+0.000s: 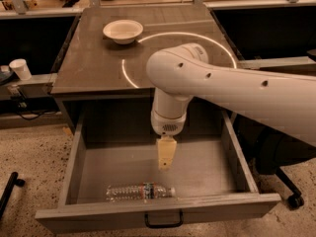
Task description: Pick water bottle from top drawer and place on counter
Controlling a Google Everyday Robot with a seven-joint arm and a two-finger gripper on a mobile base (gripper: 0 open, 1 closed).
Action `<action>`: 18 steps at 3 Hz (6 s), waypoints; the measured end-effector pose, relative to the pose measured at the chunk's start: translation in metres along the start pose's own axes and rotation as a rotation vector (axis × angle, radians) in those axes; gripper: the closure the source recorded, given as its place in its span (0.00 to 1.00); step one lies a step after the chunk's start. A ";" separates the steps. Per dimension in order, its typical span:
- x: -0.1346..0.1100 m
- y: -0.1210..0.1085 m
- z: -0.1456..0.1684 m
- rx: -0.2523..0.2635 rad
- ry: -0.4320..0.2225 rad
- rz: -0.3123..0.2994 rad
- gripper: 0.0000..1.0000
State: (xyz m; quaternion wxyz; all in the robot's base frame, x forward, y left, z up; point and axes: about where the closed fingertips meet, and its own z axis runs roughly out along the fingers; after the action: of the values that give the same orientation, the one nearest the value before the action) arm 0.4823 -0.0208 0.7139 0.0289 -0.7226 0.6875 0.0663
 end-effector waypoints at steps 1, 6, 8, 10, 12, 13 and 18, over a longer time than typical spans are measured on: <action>-0.024 -0.005 0.022 -0.015 -0.010 -0.048 0.29; -0.077 0.042 0.085 -0.212 -0.148 -0.139 0.26; -0.084 0.039 0.115 -0.208 -0.172 -0.136 0.27; -0.073 0.031 0.121 -0.161 -0.174 -0.106 0.62; -0.041 -0.001 0.029 0.029 -0.098 -0.109 1.00; -0.025 -0.025 -0.031 0.096 -0.045 -0.151 1.00; -0.001 -0.218 -0.180 0.203 -0.062 -0.047 1.00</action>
Offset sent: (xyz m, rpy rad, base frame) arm -0.0133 0.0660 -0.0628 0.0520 0.0785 0.1235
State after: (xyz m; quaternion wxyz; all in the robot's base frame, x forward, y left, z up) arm 0.7094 -0.0322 0.8810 0.1248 -0.7296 0.6722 0.0180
